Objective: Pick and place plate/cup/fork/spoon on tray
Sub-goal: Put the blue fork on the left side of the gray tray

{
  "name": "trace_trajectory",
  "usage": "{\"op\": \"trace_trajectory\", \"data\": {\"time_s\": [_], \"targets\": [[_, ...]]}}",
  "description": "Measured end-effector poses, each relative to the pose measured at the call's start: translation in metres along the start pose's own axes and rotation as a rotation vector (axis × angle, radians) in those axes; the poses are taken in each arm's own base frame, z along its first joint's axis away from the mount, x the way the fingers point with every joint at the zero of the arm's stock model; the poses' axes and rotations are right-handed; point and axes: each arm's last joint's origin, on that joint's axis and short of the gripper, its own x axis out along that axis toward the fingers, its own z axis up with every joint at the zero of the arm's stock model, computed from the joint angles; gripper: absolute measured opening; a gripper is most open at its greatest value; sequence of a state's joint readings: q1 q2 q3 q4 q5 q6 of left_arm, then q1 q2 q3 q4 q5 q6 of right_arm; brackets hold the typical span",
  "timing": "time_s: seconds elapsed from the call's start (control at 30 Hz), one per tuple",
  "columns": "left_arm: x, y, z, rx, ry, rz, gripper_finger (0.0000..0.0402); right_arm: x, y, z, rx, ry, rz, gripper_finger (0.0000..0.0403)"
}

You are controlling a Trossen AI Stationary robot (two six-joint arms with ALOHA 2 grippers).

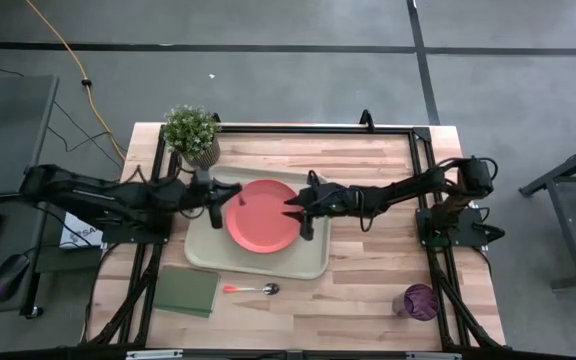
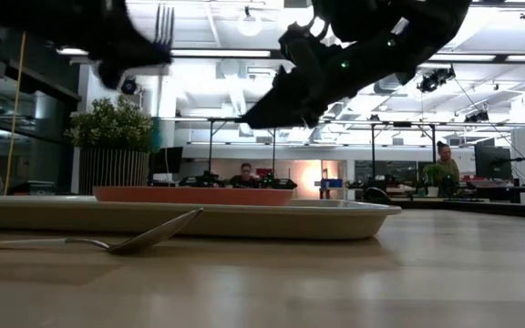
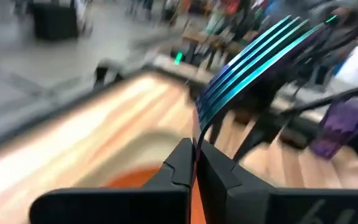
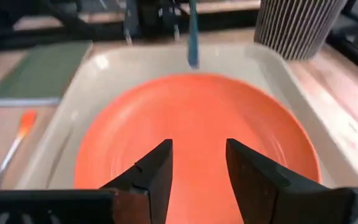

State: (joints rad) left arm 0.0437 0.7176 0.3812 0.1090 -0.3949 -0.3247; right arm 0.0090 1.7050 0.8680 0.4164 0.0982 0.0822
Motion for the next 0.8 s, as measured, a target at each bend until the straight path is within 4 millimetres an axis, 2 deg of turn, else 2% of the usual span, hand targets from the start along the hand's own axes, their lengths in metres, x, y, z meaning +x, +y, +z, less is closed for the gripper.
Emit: {"op": "trace_trajectory", "data": {"time_s": [0.2, 0.33, 0.47, 0.63, 0.8], "targets": [[-0.036, 0.019, 0.014, -0.160, 0.256, 0.095, 0.0000, -0.024, 0.003, 0.006, -0.018, 0.109, 0.004, 0.0142], [-0.044, 0.025, 0.013, -0.262, 0.352, 0.156, 0.0000, -0.041, 0.010, 0.012, -0.034, 0.149, 0.024, 0.0142], [-0.033, 0.031, -0.013, -0.319, 0.476, 0.236, 0.0000, -0.056, 0.018, 0.015, -0.044, 0.183, 0.046, 0.0142], [-0.013, 0.038, -0.042, -0.432, 0.500, 0.222, 0.0000, -0.068, 0.028, 0.018, -0.056, 0.180, 0.035, 0.0142], [-0.002, 0.044, -0.052, -0.529, 0.505, 0.254, 0.0000, -0.071, 0.034, 0.017, -0.081, 0.182, 0.019, 0.0142]]}}
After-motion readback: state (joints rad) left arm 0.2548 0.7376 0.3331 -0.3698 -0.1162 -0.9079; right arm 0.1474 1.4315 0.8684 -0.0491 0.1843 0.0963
